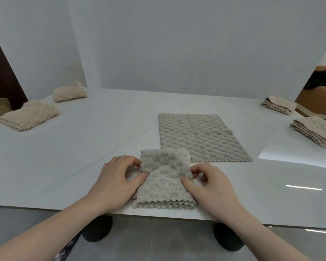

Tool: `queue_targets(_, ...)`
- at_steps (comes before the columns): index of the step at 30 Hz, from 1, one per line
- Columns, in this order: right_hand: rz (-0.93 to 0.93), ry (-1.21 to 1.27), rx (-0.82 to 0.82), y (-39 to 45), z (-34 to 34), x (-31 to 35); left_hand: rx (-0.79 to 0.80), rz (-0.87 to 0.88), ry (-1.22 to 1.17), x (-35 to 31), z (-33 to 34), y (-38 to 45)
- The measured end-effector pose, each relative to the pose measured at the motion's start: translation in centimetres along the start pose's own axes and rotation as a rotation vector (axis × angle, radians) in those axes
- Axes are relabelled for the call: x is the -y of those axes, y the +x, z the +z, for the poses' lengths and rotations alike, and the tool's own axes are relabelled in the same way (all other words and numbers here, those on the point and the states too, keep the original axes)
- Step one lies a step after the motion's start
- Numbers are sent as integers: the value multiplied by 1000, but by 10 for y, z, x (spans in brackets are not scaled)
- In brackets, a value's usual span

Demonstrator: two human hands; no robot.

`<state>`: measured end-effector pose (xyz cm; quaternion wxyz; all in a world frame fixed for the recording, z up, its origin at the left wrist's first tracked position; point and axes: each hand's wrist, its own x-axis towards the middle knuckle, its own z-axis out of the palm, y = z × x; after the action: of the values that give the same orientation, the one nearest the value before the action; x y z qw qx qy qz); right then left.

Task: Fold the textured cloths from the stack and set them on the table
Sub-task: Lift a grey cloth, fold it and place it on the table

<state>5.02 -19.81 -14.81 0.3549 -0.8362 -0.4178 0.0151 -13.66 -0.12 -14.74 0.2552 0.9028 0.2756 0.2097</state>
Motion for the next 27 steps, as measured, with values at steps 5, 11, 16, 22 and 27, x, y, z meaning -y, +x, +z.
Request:
queue_targets(5,28,-10,52,-1,-6,5,42,-70,-92,6,-1,0)
queue_targets(11,252,-126,280,7,-16,35,315,-319,-191,-24,-26,2)
queue_targets(16,695,254,499,17,-76,89,539,-580,-333,-89,-75,0)
queue_targets(22,820,442,366,5,-149,136,374,-724,-562,-161,-128,-10)
queue_targets(27,828,497,352,6,-175,140,353,-730,-581,-189,-140,-6)
